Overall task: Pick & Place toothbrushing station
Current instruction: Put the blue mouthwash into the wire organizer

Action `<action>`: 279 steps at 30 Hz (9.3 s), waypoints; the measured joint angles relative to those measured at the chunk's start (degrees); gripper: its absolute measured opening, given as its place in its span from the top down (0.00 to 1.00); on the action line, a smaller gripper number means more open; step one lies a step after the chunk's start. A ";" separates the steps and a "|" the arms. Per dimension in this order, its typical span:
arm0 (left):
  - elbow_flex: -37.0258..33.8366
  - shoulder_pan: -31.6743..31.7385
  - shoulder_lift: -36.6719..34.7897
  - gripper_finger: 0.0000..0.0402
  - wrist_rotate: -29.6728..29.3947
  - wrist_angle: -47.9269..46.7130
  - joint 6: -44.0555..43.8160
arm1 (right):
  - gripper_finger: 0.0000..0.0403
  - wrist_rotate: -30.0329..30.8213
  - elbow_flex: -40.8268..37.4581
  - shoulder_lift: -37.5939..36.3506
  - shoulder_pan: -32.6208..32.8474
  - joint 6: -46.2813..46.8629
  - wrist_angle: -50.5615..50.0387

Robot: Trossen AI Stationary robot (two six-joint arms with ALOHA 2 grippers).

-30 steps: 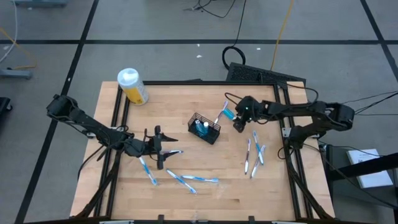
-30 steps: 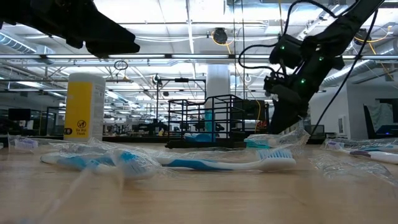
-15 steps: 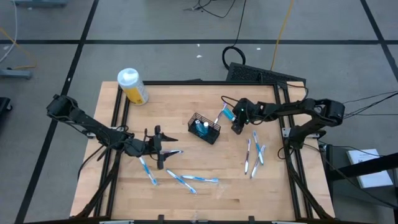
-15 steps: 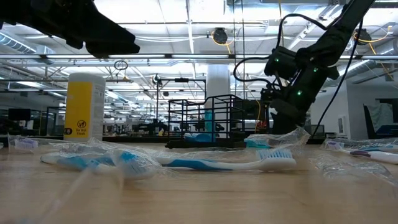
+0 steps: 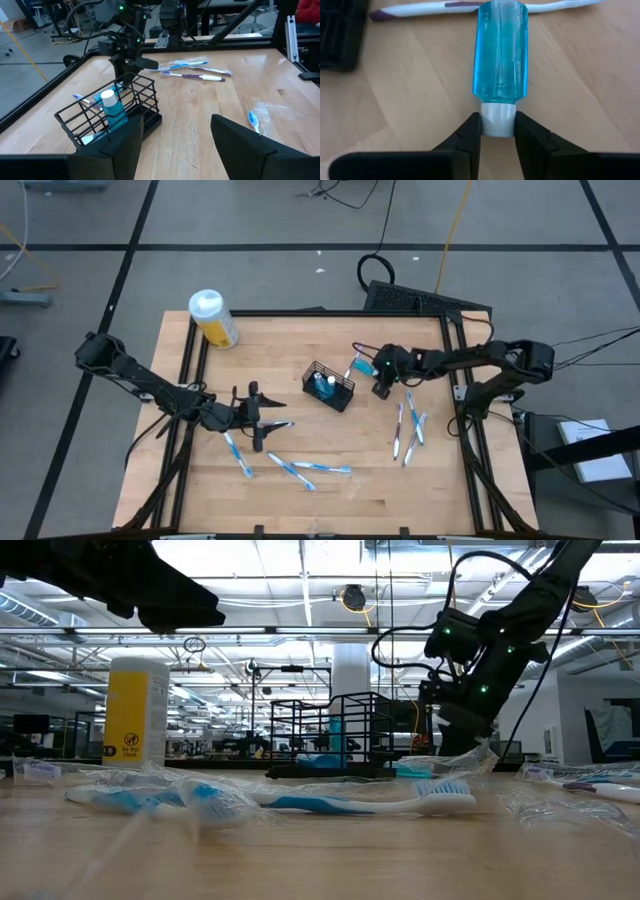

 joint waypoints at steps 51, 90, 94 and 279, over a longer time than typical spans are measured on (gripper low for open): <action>3.10 0.55 3.69 0.40 13.64 -1.99 -12.46 | 0.50 -2.97 15.23 1.51 41.57 24.22 -24.02; 47.23 12.93 39.84 0.40 31.76 -36.54 1.21 | 0.51 -5.63 15.19 -0.19 47.36 26.27 -29.44; 49.24 14.37 42.57 0.40 33.37 -37.31 2.18 | 0.51 -5.61 15.19 -0.23 47.59 26.19 -30.07; 96.26 23.52 78.49 0.80 22.58 -54.62 36.13 | 0.51 16.84 15.21 -31.97 64.19 38.37 -46.09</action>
